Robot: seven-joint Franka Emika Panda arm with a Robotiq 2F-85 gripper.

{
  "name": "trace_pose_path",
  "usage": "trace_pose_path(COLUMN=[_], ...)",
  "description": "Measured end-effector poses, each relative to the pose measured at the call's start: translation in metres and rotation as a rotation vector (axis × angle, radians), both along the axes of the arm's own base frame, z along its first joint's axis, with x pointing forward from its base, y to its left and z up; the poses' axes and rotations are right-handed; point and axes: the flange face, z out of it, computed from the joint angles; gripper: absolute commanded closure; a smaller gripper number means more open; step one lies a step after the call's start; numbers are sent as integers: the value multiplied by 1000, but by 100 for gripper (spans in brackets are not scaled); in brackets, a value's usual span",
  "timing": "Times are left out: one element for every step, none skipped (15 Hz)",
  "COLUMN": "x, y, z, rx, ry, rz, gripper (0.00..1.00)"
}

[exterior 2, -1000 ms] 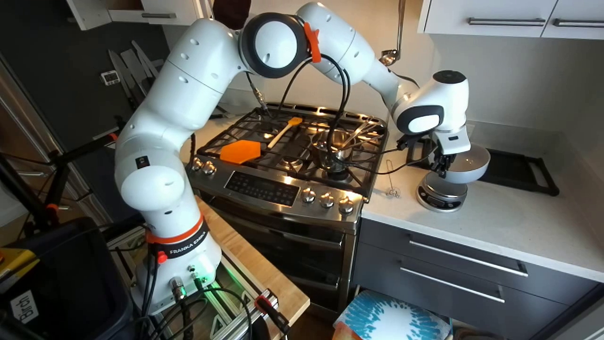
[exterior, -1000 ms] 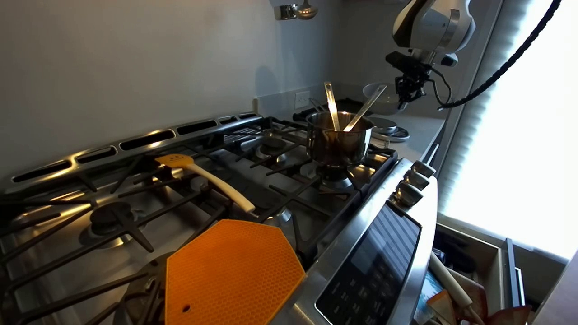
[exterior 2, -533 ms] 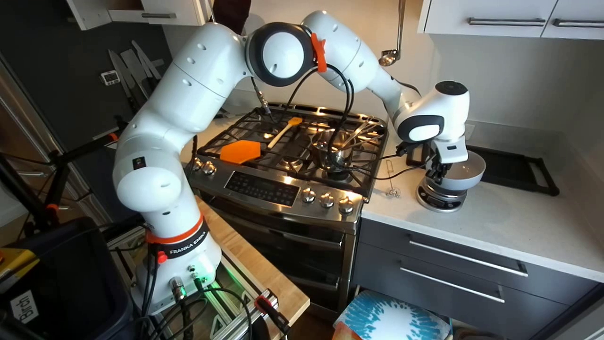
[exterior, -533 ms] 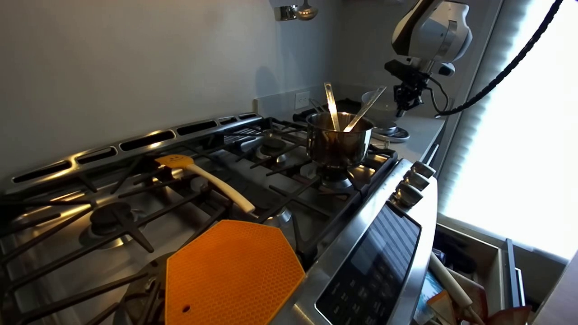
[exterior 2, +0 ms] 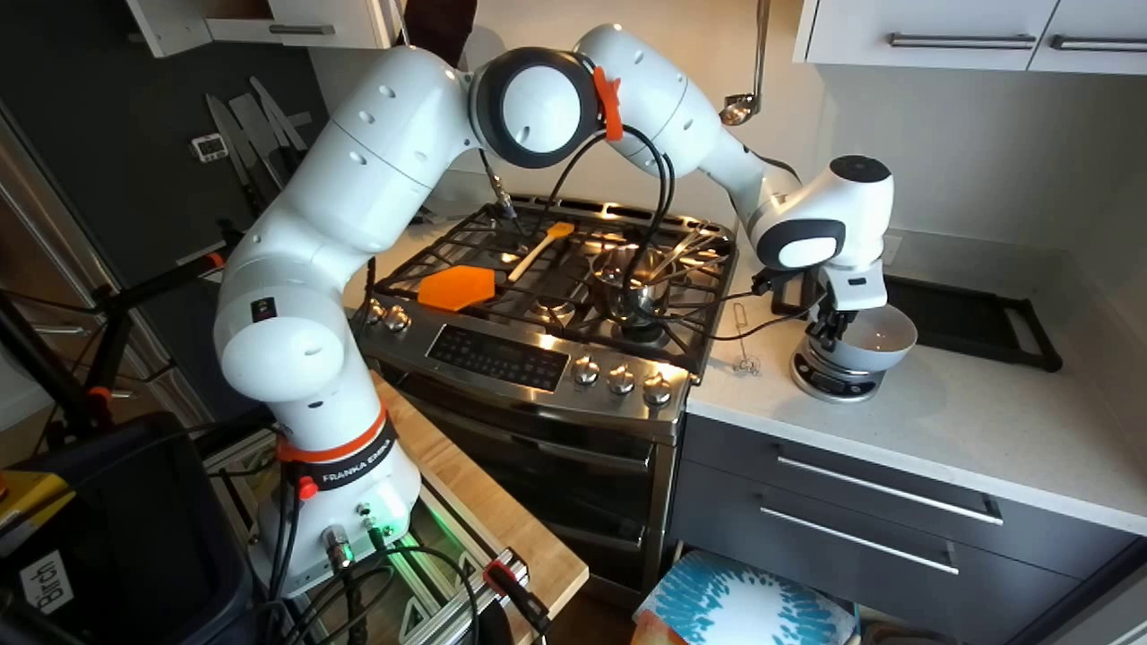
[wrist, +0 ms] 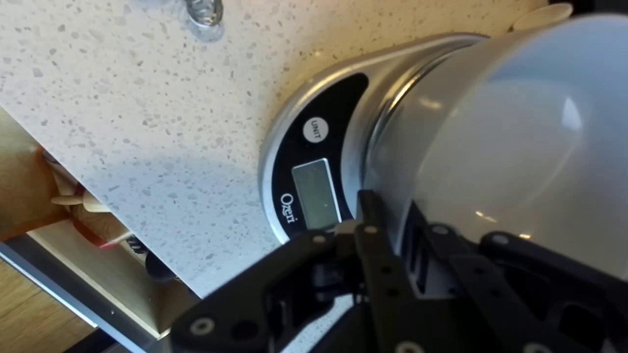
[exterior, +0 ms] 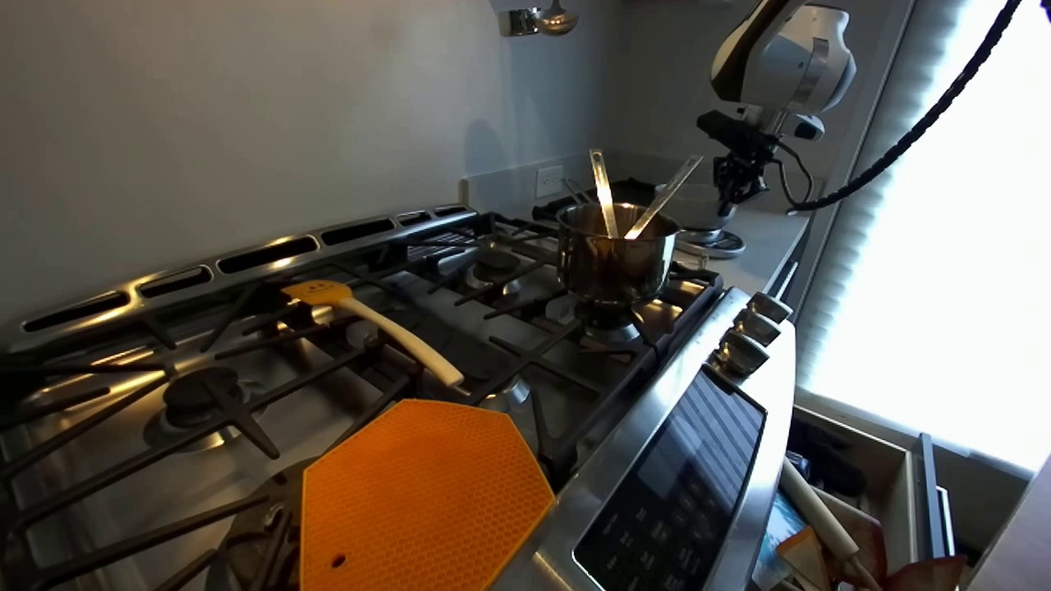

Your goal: Pick up the white bowl and put it on the scale

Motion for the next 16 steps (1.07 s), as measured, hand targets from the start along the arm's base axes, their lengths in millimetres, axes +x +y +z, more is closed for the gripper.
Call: trace_pose_path(x=[2, 4, 5, 7, 8, 11, 13, 17, 21, 26, 31, 36, 38, 39, 37, 32], y=[-1, -1, -1, -2, -2, -1, 0, 2, 6, 13, 23, 36, 52, 69, 85, 101], z=[4, 7, 10, 12, 15, 20, 25, 31, 38, 46, 55, 65, 75, 86, 97, 109], rx=[-2, -4, -6, -7, -10, -13, -15, -17, -17, -15, -13, -9, -5, -5, -8, -15], ry=[-7, -14, -19, -24, -29, -37, -47, -59, -72, -87, -101, -109, -115, -122, -128, -135], rz=[-3, -7, -10, -11, -11, -9, -5, 0, 8, 27, 62, 118, 176, 234, 293, 351], gripper=[47, 38, 31, 25, 16, 9, 1, 0, 0, 0, 0, 0, 0, 0, 0, 0])
